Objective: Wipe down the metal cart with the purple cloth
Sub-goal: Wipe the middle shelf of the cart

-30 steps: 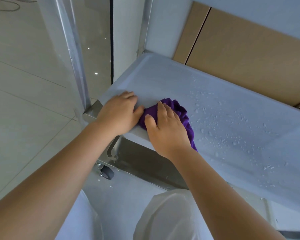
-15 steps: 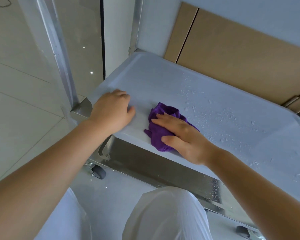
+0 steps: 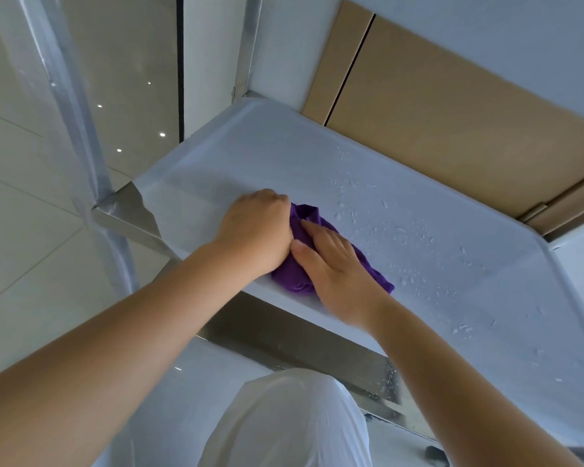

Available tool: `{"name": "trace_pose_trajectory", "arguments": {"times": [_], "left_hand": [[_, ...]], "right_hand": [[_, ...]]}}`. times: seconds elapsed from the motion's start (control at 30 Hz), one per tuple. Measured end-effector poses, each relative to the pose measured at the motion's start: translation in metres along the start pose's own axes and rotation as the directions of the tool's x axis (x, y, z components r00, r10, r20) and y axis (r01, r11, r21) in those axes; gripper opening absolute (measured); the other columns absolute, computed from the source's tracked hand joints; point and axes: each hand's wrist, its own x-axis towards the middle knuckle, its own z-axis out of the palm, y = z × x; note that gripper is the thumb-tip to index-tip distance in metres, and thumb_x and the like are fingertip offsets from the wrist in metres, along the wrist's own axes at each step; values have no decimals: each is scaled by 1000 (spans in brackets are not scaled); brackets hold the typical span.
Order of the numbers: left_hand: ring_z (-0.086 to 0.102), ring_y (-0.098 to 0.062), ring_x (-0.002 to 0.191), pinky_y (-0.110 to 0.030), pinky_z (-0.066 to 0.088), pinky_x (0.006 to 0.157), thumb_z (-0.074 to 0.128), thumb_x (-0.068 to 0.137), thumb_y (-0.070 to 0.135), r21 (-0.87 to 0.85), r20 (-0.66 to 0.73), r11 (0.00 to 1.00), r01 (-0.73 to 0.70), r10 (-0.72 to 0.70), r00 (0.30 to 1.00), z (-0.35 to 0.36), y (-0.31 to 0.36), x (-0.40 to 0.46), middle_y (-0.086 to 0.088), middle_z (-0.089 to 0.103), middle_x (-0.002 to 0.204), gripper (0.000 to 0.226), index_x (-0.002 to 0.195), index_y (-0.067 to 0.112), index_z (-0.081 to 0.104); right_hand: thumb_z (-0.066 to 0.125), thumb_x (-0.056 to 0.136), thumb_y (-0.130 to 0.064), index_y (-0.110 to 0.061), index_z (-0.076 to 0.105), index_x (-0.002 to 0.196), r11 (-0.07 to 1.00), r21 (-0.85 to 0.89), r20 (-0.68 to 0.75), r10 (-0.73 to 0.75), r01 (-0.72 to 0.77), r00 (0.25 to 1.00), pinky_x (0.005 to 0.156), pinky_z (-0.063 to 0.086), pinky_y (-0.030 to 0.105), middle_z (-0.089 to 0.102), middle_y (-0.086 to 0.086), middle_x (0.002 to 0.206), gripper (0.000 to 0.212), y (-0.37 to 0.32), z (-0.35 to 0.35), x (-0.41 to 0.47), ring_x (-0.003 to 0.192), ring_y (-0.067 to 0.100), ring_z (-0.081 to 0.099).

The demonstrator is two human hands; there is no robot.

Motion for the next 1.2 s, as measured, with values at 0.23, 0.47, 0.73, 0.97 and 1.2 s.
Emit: {"name": "trace_pose_trajectory", "arguments": {"times": [0.23, 0.47, 0.73, 0.97, 1.2], "left_hand": [[52, -26, 93, -34, 43, 79, 39, 85, 4, -106, 120, 994, -36, 48, 992, 4, 4, 8, -10, 52, 115, 26, 110, 5, 49], [45, -25, 111, -33, 40, 87, 38, 89, 9, -99, 108, 995, 5, 6, 994, 18, 8, 36, -9, 48, 123, 35, 123, 9, 44], [29, -26, 134, -31, 25, 104, 35, 94, 12, -202, -8, 976, 83, -86, 996, 32, 13, 48, -11, 30, 147, 53, 145, 6, 20], [-6, -24, 145, -32, 1, 116, 24, 99, 25, -16, 73, 996, 89, -88, 993, 38, 14, 47, -12, -5, 157, 62, 147, 3, -10], [-2, -24, 145, -34, 0, 115, 19, 101, 26, 101, 116, 991, 83, -94, 989, 39, 14, 50, -9, 1, 158, 55, 149, 6, 2]], "right_hand": [[11, 76, -63, -24, 23, 147, 999, 36, 226, -27, 20, 974, 103, 0, 1, 26, -10, 151, 82, 37, -10, 5, 135, -1, 13], [21, 73, -64, -28, 29, 145, 999, 42, 253, 20, -31, 967, 114, 18, 27, 31, -10, 149, 80, 62, -20, 37, 135, 4, 23], [29, 82, -49, -29, 31, 144, 994, 55, 219, 84, -99, 972, 113, 18, 28, 30, -7, 151, 66, 83, -24, 75, 138, 9, 23], [30, 81, -44, -28, 32, 144, 986, 85, 194, 123, -142, 973, 109, 15, 22, 30, -6, 150, 65, 91, -28, 102, 137, 10, 23], [31, 94, -39, -22, 32, 144, 990, 27, 158, 130, -135, 979, 114, 20, 33, 33, 0, 150, 53, 106, -25, 136, 137, 15, 26]]}}
